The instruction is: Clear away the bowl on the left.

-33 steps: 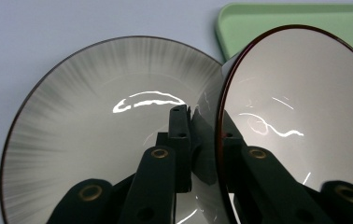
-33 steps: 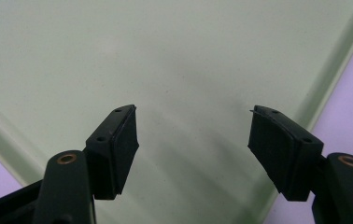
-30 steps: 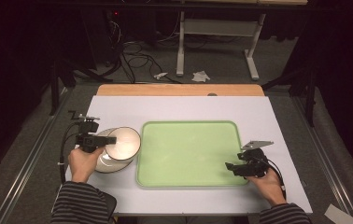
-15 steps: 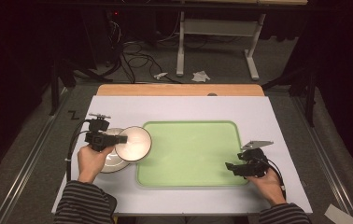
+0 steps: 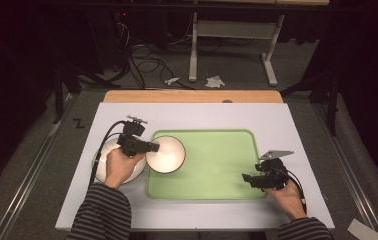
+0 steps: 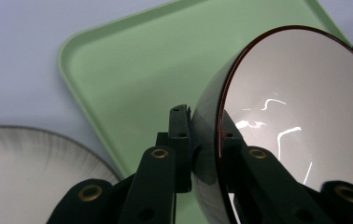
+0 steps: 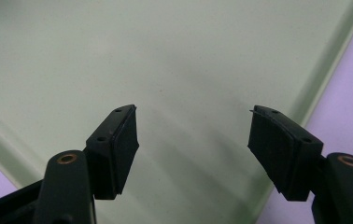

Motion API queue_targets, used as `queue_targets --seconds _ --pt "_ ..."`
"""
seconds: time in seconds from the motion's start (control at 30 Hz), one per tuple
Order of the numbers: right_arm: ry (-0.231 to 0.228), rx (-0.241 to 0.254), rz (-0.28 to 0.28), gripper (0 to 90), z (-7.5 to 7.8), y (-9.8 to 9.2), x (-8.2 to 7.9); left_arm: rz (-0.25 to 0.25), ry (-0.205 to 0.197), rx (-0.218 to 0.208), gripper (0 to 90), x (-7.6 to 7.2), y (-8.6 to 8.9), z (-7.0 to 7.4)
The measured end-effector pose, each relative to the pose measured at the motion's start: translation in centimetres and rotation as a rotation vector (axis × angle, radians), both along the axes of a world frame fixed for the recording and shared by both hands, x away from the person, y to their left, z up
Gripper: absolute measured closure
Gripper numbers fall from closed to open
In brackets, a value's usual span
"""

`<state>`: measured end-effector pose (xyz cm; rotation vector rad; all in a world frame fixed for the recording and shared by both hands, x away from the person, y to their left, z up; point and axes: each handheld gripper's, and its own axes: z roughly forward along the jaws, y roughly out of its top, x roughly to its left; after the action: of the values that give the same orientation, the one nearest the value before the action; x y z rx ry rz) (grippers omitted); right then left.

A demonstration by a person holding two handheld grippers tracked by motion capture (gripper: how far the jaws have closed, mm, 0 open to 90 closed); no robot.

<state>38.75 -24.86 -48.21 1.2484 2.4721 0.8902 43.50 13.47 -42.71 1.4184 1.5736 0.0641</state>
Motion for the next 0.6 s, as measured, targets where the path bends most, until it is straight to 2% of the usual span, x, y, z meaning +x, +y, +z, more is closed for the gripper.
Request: queue_targets --seconds 0.07,0.1,0.13,0.2,0.23,0.27,0.3,0.43,0.53,0.57,0.6 --pt "0.002 0.0 -0.006 34.6 0.0 -0.1 0.1 -0.001 -0.005 -0.002 81.5 0.2 -0.6 0.0" --pt "0.003 0.0 -0.009 34.6 -0.1 -0.1 0.1 -0.027 0.001 0.006 81.5 0.5 -1.8 0.1" --pt "0.003 0.0 -0.009 34.6 -0.1 -0.1 0.1 -0.027 0.001 0.006 81.5 0.5 -1.8 0.1" --pt "0.001 -0.001 -0.007 34.5 0.0 0.0 0.0 -0.057 0.003 0.028 81.5 1.0 -3.6 0.0" --pt "-0.002 -0.002 -0.005 34.5 0.0 0.0 0.0 -0.057 0.003 0.028 81.5 1.0 -3.6 0.0" --pt "-0.004 -0.001 -0.005 34.4 0.0 -0.1 0.0 -0.077 0.005 0.035 81.5 1.3 -4.7 -0.1" --pt "-0.006 -0.001 -0.008 34.4 0.0 -0.1 0.0 -0.077 0.005 0.035 81.5 1.3 -4.7 -0.1" --pt "-0.01 0.005 -0.006 34.4 0.1 -0.2 0.0 -0.098 0.021 0.022 81.5 1.9 -6.5 -0.3" --pt "-0.01 0.007 0.002 34.2 0.1 -0.1 -0.1 -0.098 0.027 0.015 81.4 2.4 -7.5 -0.6" --pt "-0.015 0.007 0.005 34.1 0.1 0.0 -0.1 -0.074 -0.004 0.02 81.5 2.7 -8.3 -0.9" --pt "-0.015 0.007 0.005 34.1 0.1 0.0 -0.1 -0.074 -0.004 0.02 81.5 2.7 -8.3 -0.9"
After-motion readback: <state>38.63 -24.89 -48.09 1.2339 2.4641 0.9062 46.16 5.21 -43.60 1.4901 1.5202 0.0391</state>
